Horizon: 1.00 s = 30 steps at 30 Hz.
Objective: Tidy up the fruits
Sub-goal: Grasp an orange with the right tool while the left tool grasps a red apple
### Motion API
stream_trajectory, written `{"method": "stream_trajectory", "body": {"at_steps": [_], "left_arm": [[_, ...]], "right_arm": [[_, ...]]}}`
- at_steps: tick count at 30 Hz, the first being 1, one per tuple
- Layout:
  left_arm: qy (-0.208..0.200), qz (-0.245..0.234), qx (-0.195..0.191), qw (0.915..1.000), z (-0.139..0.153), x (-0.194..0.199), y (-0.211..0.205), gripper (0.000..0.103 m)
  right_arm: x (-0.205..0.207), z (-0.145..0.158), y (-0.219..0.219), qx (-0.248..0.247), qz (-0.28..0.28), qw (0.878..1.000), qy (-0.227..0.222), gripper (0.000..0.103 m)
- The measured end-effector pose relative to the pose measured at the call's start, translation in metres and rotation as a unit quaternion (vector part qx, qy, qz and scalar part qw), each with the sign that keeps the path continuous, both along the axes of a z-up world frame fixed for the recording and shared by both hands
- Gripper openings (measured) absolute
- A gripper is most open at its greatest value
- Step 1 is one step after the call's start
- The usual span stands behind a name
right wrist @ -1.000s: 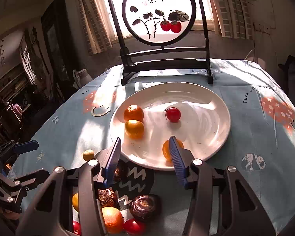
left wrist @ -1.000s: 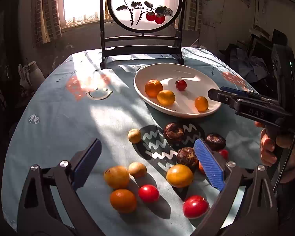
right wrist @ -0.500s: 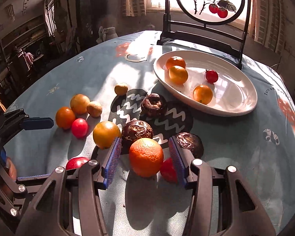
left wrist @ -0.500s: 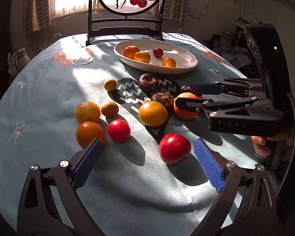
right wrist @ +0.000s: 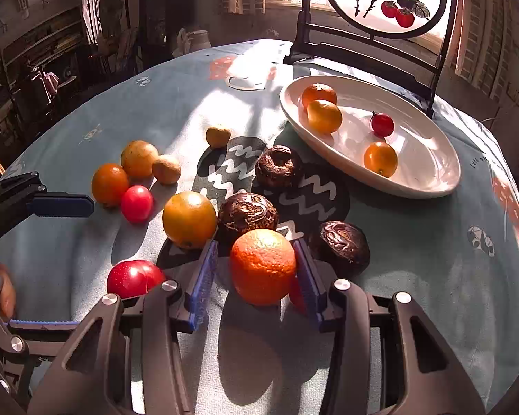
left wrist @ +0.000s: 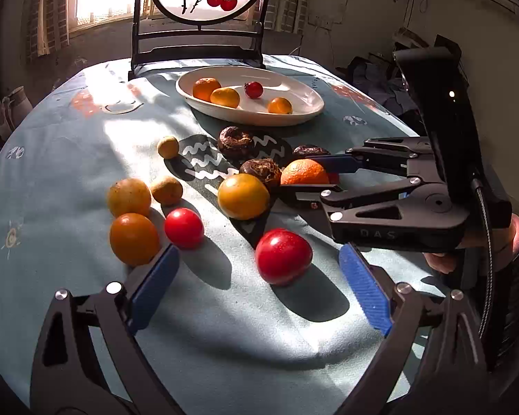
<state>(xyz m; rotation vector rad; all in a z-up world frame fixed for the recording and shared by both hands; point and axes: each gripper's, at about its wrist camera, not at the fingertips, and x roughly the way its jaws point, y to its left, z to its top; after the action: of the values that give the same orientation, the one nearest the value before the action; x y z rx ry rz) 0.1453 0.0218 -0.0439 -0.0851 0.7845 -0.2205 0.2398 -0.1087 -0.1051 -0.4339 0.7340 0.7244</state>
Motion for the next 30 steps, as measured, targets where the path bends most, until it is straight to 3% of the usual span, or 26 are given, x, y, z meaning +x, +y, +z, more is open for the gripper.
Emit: {"method": "stream_trajectory", "body": {"at_steps": [6, 11, 16, 20, 22, 26, 30], "left_arm": [[0.008, -0.023, -0.003, 0.9997, -0.003, 0.002, -0.005, 0.089], [0.027, -0.036, -0.008, 0.9989, -0.008, 0.007, -0.008, 0.072], [0.034, -0.035, 0.006, 0.9988, -0.011, 0.007, -0.012, 0.071], [0.039, -0.035, 0.011, 0.9986, -0.013, 0.009, -0.013, 0.066], [0.043, -0.030, 0.013, 0.9986, -0.014, 0.010, -0.012, 0.062], [0.047, -0.038, 0.028, 0.9978, -0.015, 0.011, -0.019, 0.043], [0.044, -0.046, 0.057, 0.9964, -0.014, 0.013, -0.031, 0.042]], "right_arm": [[-0.004, 0.001, -0.005, -0.009, 0.001, 1.000, -0.002, 0.037], [-0.002, -0.004, -0.002, -0.010, -0.002, 1.000, -0.013, 0.038], [-0.004, -0.008, 0.005, -0.028, 0.005, 0.999, -0.037, 0.044], [-0.005, -0.007, 0.004, -0.028, 0.002, 0.999, -0.039, 0.038], [-0.006, -0.004, -0.002, -0.015, 0.000, 0.999, -0.029, 0.038], [-0.008, 0.009, -0.021, 0.052, -0.004, 0.999, -0.005, 0.038], [-0.004, 0.019, -0.038, 0.106, -0.017, 0.994, 0.017, 0.038]]}}
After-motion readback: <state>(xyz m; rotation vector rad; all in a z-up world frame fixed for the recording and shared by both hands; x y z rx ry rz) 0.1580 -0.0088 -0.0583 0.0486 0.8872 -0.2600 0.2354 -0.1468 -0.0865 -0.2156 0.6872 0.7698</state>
